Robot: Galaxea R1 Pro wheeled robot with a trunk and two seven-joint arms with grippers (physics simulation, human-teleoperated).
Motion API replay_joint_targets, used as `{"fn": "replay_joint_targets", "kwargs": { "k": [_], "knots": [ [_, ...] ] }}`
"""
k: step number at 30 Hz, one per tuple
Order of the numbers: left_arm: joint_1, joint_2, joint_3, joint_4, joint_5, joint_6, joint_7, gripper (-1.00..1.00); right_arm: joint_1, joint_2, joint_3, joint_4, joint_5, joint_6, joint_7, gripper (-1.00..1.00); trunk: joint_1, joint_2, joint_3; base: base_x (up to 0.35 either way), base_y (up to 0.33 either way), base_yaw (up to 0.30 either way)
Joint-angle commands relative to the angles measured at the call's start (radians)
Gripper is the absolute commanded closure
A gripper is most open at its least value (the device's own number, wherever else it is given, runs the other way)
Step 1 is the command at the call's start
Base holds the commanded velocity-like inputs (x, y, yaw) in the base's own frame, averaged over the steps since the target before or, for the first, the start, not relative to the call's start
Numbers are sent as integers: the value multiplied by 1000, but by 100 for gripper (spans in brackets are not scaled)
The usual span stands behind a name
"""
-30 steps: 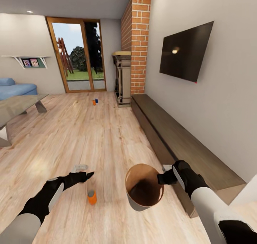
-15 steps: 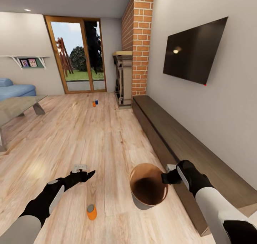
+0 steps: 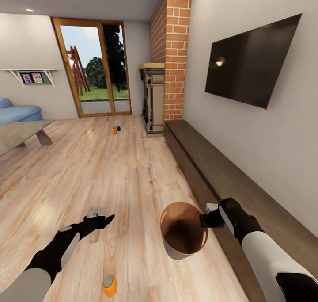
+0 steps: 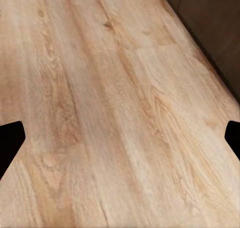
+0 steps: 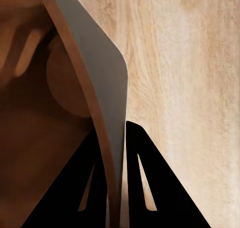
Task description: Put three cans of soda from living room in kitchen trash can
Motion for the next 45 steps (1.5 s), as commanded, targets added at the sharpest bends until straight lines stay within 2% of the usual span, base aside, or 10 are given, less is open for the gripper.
{"fn": "replay_joint_targets", "kwargs": {
  "k": [1,6,11,15,16,17,20,24,29,45],
  "knots": [
    [0,0,0,5,0,0,1,-100,0,0,-2,0,-25,4,8,100,0,0,0,312,108,0],
    [-1,-1,2,21,-4,7,30,-100,0,0,-2,0,-26,4,8,100,0,0,0,311,107,0],
    [-1,-1,1,25,-7,11,93,-100,0,4,2,0,-26,4,2,100,0,0,0,309,86,0],
    [-1,-2,-6,55,-9,-16,113,-100,0,7,5,0,-26,5,-3,100,0,0,0,100,25,0],
    [-1,-2,-7,58,-10,-30,115,-100,0,8,5,0,-26,5,-4,100,0,0,0,56,14,0],
    [-1,-3,-10,74,-12,-103,116,-100,0,9,6,0,-25,5,-6,100,0,0,0,29,7,0],
    [-1,-4,-11,139,-13,-205,119,-100,0,11,8,0,-25,6,-7,100,0,0,0,18,4,0],
    [-1,-4,-12,215,-11,-260,122,-100,0,12,8,0,-25,6,-8,100,0,0,0,7,2,0],
    [-1,-4,-12,243,-10,-288,132,-100,0,13,8,0,-25,6,-7,100,0,0,0,2,0,0],
    [-1,-5,-9,261,-10,-327,142,-100,-12,10,1,-9,-29,16,-6,100,61,-112,-50,0,0,0]
  ]
}}
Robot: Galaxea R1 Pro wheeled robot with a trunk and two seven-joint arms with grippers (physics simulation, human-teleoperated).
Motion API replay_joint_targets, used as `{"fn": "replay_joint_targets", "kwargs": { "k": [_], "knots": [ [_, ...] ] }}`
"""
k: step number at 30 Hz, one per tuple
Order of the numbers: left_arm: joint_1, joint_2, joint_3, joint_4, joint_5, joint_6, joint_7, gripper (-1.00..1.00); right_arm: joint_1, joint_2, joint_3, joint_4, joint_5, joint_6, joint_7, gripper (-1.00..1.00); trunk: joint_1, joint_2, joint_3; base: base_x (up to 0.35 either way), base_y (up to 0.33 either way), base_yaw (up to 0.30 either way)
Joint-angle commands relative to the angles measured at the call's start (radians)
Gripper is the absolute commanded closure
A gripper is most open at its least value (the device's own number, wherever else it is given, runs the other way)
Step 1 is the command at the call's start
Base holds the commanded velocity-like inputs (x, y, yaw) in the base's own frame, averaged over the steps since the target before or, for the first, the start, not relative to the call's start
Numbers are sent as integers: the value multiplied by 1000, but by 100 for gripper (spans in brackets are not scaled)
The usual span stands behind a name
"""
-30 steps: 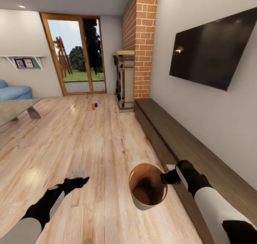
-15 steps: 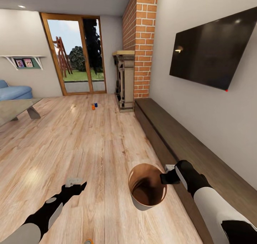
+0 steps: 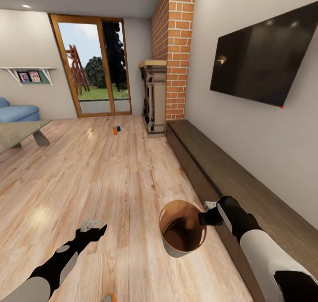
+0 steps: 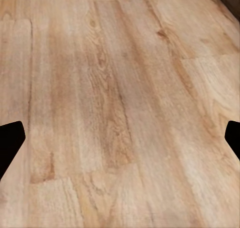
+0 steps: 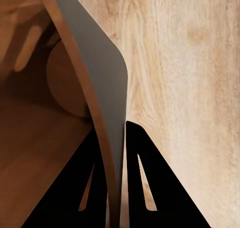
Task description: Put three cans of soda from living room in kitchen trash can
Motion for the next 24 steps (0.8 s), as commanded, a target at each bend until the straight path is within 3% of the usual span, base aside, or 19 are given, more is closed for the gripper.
{"fn": "replay_joint_targets", "kwargs": {
  "k": [1,6,13,18,24],
  "knots": [
    [0,0,0,0,0,-3,0,-100,-4,-2,-2,0,-25,5,8,100,4,-7,-3,0,0,0],
    [1,-1,-1,1,0,-16,0,-100,-36,-11,-7,7,-27,11,10,100,23,-42,-23,0,0,0],
    [1,-5,-3,4,-2,-45,0,-100,-48,-4,0,9,-26,14,14,100,50,-91,-55,0,0,0],
    [1,-22,-3,4,-1,-51,0,-100,-50,-2,-5,12,-32,86,15,100,69,-126,-78,0,0,0],
    [2,-29,-2,4,-1,-54,0,-100,-51,-1,-6,15,-33,92,16,100,92,-168,-106,0,0,16]
  ]
}}
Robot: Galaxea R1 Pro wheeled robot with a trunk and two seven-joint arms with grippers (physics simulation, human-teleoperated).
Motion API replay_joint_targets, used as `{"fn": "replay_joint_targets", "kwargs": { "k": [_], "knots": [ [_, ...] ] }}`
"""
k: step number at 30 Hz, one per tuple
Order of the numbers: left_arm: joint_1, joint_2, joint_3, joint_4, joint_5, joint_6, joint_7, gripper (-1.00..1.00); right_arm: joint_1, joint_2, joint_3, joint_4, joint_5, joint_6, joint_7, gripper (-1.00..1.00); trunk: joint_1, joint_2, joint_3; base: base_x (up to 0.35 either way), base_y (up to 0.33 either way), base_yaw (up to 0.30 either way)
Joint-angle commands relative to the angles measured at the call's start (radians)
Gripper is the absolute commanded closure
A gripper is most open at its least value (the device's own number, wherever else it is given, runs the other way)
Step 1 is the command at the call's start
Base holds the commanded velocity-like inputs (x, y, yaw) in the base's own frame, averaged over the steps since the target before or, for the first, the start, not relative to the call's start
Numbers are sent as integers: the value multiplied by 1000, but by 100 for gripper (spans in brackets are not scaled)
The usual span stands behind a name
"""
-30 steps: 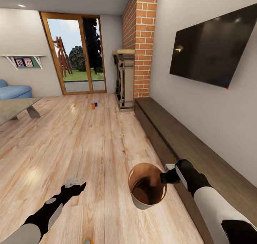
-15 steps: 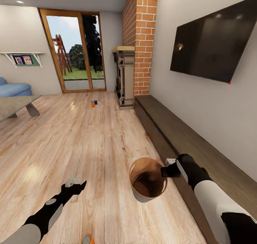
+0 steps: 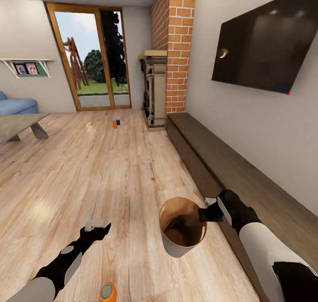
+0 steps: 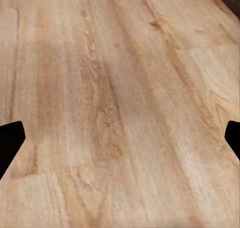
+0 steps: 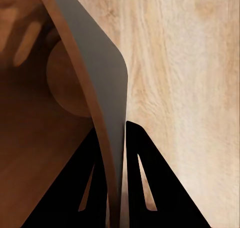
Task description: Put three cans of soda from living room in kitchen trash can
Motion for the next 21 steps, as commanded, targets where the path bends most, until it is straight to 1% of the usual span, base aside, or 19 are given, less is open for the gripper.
{"fn": "replay_joint_targets", "kwargs": {
  "k": [1,11,17,20,21],
  "knots": [
    [0,0,0,0,0,-1,0,-100,-1,0,-2,0,-31,4,8,100,4,-7,-5,0,0,55],
    [1,-4,0,1,0,-21,2,-100,1,2,0,1,-31,4,8,100,42,-77,-51,0,0,82],
    [1,-3,-1,1,-1,-23,28,-100,0,2,3,1,-29,4,8,100,65,-119,-79,0,0,94],
    [1,-3,-1,1,-1,-24,41,-100,-15,2,4,4,-24,4,6,100,77,-140,-93,0,0,105],
    [2,-5,-2,1,-3,-25,45,-100,-43,-1,4,22,-23,4,4,100,80,-147,-98,0,0,113]
  ]
}}
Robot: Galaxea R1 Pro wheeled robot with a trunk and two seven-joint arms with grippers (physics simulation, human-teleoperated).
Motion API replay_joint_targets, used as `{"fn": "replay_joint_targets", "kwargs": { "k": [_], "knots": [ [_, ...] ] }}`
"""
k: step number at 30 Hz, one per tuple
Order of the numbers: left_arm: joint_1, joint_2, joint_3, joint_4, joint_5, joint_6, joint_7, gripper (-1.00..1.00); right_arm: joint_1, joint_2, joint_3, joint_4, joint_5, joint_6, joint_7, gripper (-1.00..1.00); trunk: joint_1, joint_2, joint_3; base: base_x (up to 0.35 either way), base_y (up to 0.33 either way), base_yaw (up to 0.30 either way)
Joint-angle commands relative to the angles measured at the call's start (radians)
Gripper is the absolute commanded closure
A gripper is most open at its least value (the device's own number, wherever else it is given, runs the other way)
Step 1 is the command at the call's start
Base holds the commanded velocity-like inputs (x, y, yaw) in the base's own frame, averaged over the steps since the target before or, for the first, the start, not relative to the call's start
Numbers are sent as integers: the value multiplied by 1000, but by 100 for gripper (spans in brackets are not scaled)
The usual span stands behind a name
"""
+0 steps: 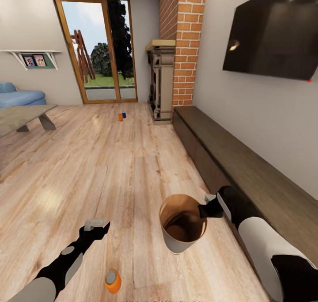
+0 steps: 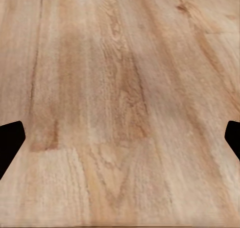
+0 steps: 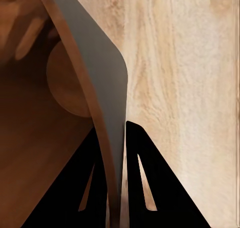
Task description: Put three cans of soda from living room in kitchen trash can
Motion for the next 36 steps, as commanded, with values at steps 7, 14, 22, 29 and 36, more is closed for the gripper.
{"fn": "replay_joint_targets", "kwargs": {
  "k": [7,14,22,29,36],
  "knots": [
    [0,-16,-1,40,-2,-33,6,-100,-95,-3,4,111,-16,4,-17,100,27,-49,-32,0,0,118],
    [0,-17,-2,48,-2,-43,6,-100,-101,-18,2,120,4,4,-58,100,54,-98,-65,0,0,116],
    [0,-19,-11,50,-2,-43,6,-100,-110,-66,0,127,6,4,-62,100,84,-154,-102,0,0,109],
    [0,-31,-18,50,-2,-43,6,-100,-161,-98,-2,149,6,4,-62,100,98,-176,-137,0,0,106],
    [0,-51,-74,50,-2,-43,6,-100,-173,-103,-2,155,6,4,-62,100,101,-178,-175,0,0,104]
  ]
}}
